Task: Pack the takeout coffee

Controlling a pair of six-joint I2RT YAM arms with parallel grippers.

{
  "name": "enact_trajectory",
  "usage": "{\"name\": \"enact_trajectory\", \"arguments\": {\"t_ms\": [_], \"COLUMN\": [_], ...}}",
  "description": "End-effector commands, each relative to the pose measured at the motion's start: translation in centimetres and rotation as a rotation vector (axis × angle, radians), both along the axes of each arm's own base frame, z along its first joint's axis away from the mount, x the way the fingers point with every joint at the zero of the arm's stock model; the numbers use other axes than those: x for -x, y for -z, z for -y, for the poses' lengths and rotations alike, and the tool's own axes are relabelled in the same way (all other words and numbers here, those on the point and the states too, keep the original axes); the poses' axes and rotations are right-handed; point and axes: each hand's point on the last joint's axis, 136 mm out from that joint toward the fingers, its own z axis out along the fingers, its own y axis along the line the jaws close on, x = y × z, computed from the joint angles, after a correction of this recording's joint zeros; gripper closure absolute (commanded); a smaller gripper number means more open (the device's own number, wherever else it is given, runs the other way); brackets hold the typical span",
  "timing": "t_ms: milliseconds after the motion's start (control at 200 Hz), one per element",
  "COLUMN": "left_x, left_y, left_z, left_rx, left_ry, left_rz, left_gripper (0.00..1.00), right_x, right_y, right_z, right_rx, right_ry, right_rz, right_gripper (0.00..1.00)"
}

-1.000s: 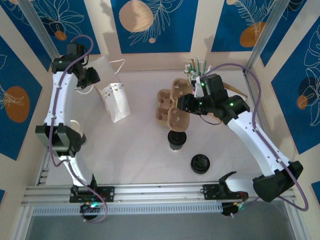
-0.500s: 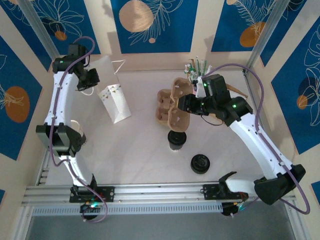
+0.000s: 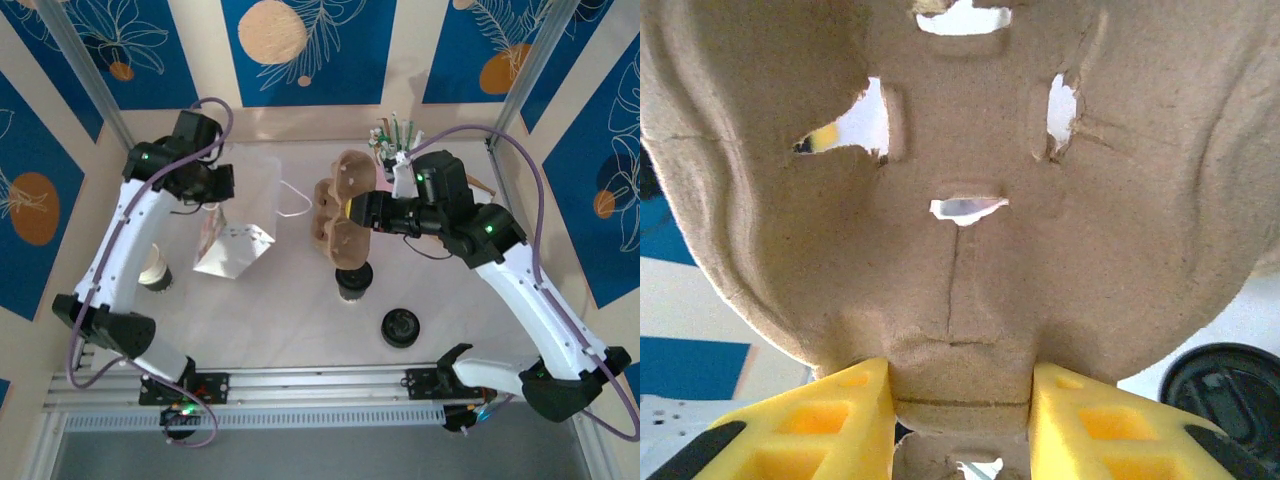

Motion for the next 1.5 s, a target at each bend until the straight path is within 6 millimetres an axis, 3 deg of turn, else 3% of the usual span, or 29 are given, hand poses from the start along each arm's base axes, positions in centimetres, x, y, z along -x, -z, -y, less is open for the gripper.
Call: {"name": "enact_trajectory", "arguments": {"t_ms": [0,310,600,1130,1496], "left_x": [2.2,4.9,5.9,7.1,7.1], "left_y": [-0.7,-0.4,-1.1,-2.1,-1.9], "left_z": [0.4,3.6,5.3,6.5,7.2], "left_rx": [-0.030,-0.049,-0.005,0.122,0.159], "left_ry": [-0.022,0.019,0.039,0.089,0.115], "left_rz": [0.037,0.107,0.152,0.196,0.208], "left_gripper": [1.00,1.00,1.00,1.00,1.00], "right_x": [1.4,2.0,0.6,-0.2,-0.2], "right_y": [-2.6,-4.9,-5.8,-2.1,1.3], "right_z": [-0.9,-4.5,-7.6,-11.3,-11.0], "right_rx": [-0.085,-0.207,-0.306,-0.436,-0.440], "right_ry": [-0.039,-0.088,-0.096,-0.197,-0.213], "right_rz": [-0.002,-0.064,-0.124,-0.328,-0.460], "right_gripper": [0.64,0.65,0.65,0.65,0.65]}}
